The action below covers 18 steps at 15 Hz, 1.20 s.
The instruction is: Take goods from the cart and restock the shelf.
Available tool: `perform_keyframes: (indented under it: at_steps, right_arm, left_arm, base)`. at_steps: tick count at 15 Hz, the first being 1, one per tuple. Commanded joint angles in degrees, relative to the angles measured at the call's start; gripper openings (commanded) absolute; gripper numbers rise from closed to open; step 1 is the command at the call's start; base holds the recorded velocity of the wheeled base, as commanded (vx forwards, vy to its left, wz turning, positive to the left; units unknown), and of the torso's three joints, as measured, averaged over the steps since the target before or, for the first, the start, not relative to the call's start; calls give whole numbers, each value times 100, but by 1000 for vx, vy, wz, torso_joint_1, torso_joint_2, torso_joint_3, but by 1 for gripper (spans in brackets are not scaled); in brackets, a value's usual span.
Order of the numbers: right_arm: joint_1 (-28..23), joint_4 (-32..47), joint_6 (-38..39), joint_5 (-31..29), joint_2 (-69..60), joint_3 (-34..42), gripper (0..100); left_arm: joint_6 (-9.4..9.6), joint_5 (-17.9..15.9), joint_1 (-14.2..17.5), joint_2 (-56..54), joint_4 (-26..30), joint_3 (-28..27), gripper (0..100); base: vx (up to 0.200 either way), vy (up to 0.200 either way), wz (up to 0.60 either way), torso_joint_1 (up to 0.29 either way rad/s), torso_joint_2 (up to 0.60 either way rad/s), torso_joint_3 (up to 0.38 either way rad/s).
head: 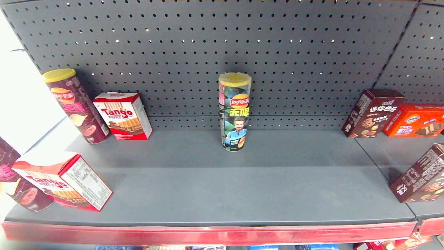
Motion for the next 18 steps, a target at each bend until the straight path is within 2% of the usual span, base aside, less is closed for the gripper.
perform_keyframes:
  at_steps: [1,6,16,18]
  right_arm:
    - [5,-7,-2,0,9,0,100]
    - [5,-7,7,0,9,0,100]
    - [-4,2,-2,0,9,0,100]
    - [5,-7,7,-9,9,0,100]
  left_arm:
    - [1,0,0,-6,-1,-6,100]
    - [1,0,0,2,-1,-6,100]
    - [1,-9,0,-6,-1,-6,100]
    - [1,-9,0,2,-1,-6,100]
  base:
    - [0,0,0,0,0,0]
    - [0,0,0,0,0,0]
    - [0,0,600,4,3,0]
    - [0,0,0,0,0,0]
